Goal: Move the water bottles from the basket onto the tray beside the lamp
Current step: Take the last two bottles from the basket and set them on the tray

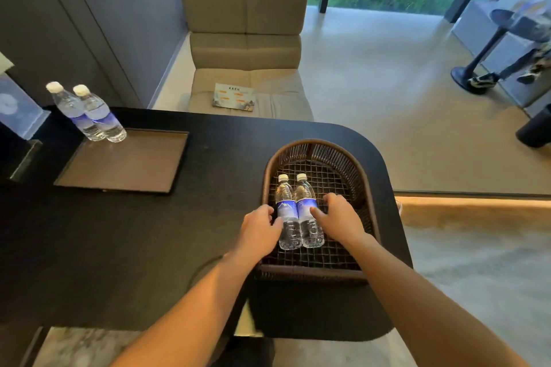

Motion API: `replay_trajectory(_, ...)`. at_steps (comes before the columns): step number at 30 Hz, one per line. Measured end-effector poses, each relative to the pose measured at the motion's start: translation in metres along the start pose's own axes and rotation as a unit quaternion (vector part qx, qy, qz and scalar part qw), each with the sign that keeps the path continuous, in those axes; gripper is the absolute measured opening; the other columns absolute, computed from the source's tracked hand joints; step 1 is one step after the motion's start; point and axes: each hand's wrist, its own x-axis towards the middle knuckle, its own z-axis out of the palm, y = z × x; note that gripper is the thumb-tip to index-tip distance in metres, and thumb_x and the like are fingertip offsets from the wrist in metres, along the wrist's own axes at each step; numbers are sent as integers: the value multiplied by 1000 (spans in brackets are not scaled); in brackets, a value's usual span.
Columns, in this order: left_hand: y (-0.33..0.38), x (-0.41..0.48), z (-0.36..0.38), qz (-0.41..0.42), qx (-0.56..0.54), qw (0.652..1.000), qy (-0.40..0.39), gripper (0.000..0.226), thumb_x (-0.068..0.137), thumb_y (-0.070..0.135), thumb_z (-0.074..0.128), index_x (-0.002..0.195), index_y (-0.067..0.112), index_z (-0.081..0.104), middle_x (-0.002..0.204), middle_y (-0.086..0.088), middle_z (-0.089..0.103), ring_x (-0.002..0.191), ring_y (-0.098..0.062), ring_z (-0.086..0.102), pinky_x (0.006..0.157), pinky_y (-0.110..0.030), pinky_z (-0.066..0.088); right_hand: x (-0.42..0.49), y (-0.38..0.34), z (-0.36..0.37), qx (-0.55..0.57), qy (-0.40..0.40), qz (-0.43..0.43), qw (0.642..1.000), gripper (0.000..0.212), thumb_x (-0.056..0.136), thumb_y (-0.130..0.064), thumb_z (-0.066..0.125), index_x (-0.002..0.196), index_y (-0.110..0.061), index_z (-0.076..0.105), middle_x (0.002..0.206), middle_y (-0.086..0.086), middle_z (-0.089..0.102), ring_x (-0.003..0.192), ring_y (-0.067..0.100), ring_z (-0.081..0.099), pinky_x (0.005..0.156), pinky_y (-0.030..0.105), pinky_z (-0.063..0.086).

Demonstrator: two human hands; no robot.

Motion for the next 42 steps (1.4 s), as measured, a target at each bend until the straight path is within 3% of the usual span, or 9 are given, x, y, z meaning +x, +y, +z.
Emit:
replay_trajectory(4, 18, 35, 35, -52, -12, 998, -39, 30, 97, 28, 55, 119, 8, 58, 112, -13, 67, 91, -24, 63, 70, -37, 49, 27, 16, 3, 15, -31, 28, 999, 47, 93, -43, 66, 125, -10, 57, 115, 6, 64, 93, 19, 61, 81, 39, 56)
replay_trajectory(8, 27, 77, 54, -127, -29, 990, -50, 48, 96, 32, 57, 134, 4, 47, 132, -17, 59, 114, -34, 62, 82, -40, 51, 62, 21, 9, 53, -84, 43, 994, 60, 92, -45, 69, 137, -9, 52, 118, 6, 65, 99, 19, 63, 84, 37, 56)
replay_trajectory(13, 33, 120, 72, -174, -33, 984, -33, 54, 95, 32, 66, 135, 4, 43, 137, -22, 58, 121, -40, 61, 94, -45, 53, 106, 24, 21, 81, -139, 58, 985, 50, 89, -45, 73, 121, -11, 57, 98, -1, 64, 87, 16, 64, 70, 33, 54)
replay_trajectory(18, 32, 147, 81, -197, 16, 979, -54, 58, 96, 35, 65, 140, 7, 40, 140, -21, 57, 127, -39, 58, 100, -49, 51, 140, 28, 33, 123, -183, 93, 971, 36, 85, -40, 79, 104, -15, 61, 96, 4, 72, 86, 19, 71, 76, 37, 61)
replay_trajectory(20, 29, 154, 82, -188, 24, 979, -73, 61, 97, 33, 65, 143, 3, 39, 141, -21, 57, 128, -39, 58, 102, -47, 50, 149, 31, 35, 138, -206, 103, 963, 30, 85, -33, 80, 99, -11, 65, 94, 10, 76, 85, 26, 76, 78, 45, 64)
replay_trajectory(25, 22, 160, 78, -166, 22, 980, -104, 58, 92, 31, 73, 136, 5, 47, 132, -15, 63, 118, -33, 64, 96, -45, 55, 148, 37, 25, 241, -247, 137, 929, 24, 87, -19, 80, 102, -6, 67, 99, 14, 78, 87, 24, 79, 80, 47, 65)
replay_trajectory(31, 27, 141, 73, -125, 48, 988, -76, 56, 85, 36, 79, 127, 11, 53, 127, -12, 58, 109, -31, 64, 89, -43, 57, 120, 43, 9, 323, -222, 107, 914, 23, 86, -13, 80, 107, -8, 71, 102, 12, 79, 92, 24, 78, 85, 50, 63)
replay_trajectory(36, 22, 109, 61, -57, 21, 997, -41, 48, 80, 34, 83, 118, 17, 57, 115, -2, 57, 97, -19, 62, 75, -33, 52, 77, 48, -5, 300, -152, 18, 942, 44, 80, -20, 85, 118, -18, 63, 109, 3, 75, 98, 15, 75, 87, 43, 63)
replay_trajectory(42, 15, 45, 45, 41, -52, 997, 34, 49, 78, 31, 83, 120, 19, 59, 114, 2, 60, 103, -16, 62, 87, -37, 57, 10, 41, -6, 251, -44, -60, 965, 54, 80, -16, 86, 126, -21, 58, 112, -7, 72, 101, 4, 71, 88, 33, 61)
